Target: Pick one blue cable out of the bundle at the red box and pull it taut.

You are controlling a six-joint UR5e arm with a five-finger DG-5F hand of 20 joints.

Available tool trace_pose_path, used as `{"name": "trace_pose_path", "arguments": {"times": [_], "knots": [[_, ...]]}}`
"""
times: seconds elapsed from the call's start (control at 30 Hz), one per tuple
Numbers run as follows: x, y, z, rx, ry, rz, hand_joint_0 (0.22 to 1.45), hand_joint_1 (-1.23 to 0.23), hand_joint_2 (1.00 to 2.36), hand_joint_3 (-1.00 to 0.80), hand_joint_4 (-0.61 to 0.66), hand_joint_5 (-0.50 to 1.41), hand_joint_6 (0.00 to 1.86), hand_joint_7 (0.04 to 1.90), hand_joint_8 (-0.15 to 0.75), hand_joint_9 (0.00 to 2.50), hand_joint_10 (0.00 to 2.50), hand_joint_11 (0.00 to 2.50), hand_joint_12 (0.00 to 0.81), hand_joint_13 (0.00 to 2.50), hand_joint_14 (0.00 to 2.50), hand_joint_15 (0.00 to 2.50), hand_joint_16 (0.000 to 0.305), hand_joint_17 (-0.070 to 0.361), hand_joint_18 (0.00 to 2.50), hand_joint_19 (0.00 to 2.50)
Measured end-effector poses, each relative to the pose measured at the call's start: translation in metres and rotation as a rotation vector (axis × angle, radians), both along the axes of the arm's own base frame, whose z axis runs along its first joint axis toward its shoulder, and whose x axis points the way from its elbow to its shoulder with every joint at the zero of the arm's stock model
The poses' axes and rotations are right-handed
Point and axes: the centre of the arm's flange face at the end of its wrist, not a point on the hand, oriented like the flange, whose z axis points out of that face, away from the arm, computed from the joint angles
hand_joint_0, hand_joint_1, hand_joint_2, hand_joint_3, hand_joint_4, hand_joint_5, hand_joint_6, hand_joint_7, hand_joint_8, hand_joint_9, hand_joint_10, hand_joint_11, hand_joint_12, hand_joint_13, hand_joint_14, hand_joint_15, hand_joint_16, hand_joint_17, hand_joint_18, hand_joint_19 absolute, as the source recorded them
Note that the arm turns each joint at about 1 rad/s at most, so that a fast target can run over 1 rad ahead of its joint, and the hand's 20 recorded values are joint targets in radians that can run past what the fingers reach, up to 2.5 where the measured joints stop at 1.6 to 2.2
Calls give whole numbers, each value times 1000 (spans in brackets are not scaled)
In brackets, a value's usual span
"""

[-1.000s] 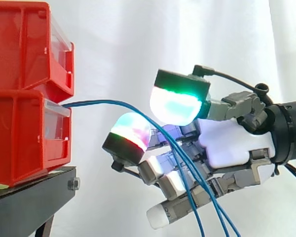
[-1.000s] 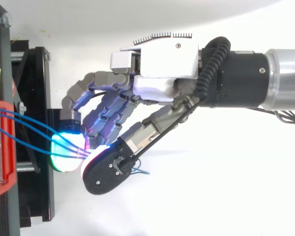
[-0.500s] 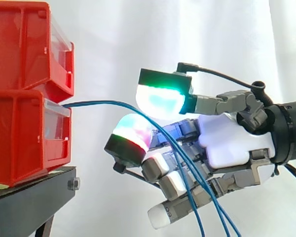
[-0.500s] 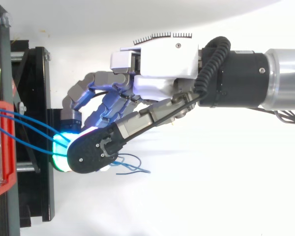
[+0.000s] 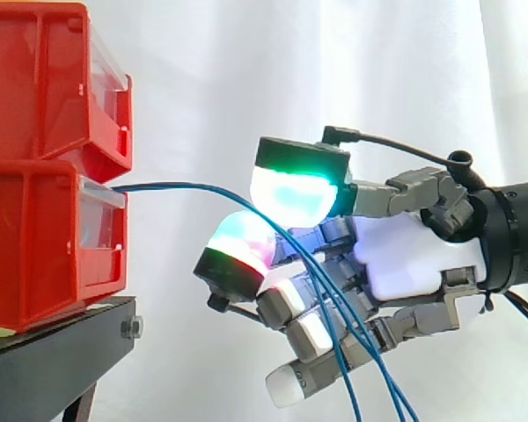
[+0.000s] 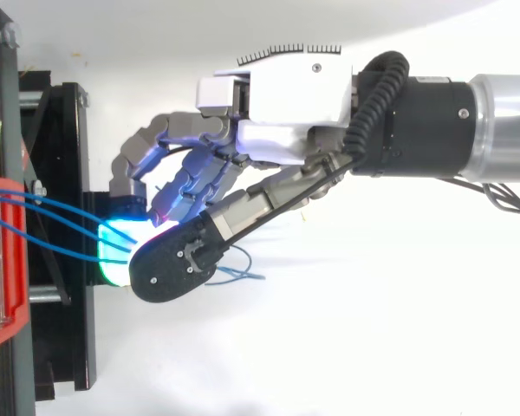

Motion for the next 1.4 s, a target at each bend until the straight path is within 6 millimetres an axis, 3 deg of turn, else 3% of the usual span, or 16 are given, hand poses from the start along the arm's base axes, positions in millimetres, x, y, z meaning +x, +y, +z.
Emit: {"name": "trace_pose_path", "arguments": {"times": [0.23,0.53,0.67,0.77,0.93,1.4], "knots": [[-1,-8,0,-26,1,-5,774,-837,1000,-500,30,-205,936,904,331,875,10,1041,387,1023,20,673,52,116,668,189],[-2,-12,-1,-29,2,-2,655,-860,1000,-500,109,-198,929,897,330,863,11,1033,391,1008,21,681,52,117,650,212],[-2,-13,-1,-29,2,-3,520,-749,1000,-500,130,-196,932,872,350,866,10,1031,413,1013,20,681,56,126,653,227],[-2,-14,-1,-29,2,-2,484,-654,1000,-500,142,-194,932,860,365,882,8,1029,425,1020,19,671,59,133,663,241],[-3,-15,-1,-29,3,-1,590,-612,1000,-500,125,-189,935,929,343,884,10,1031,404,1001,19,685,54,121,613,272],[-3,-16,-1,-29,3,-2,755,-768,1000,-500,-50,-199,956,958,330,904,10,1063,389,1013,19,667,52,117,667,202]]}}
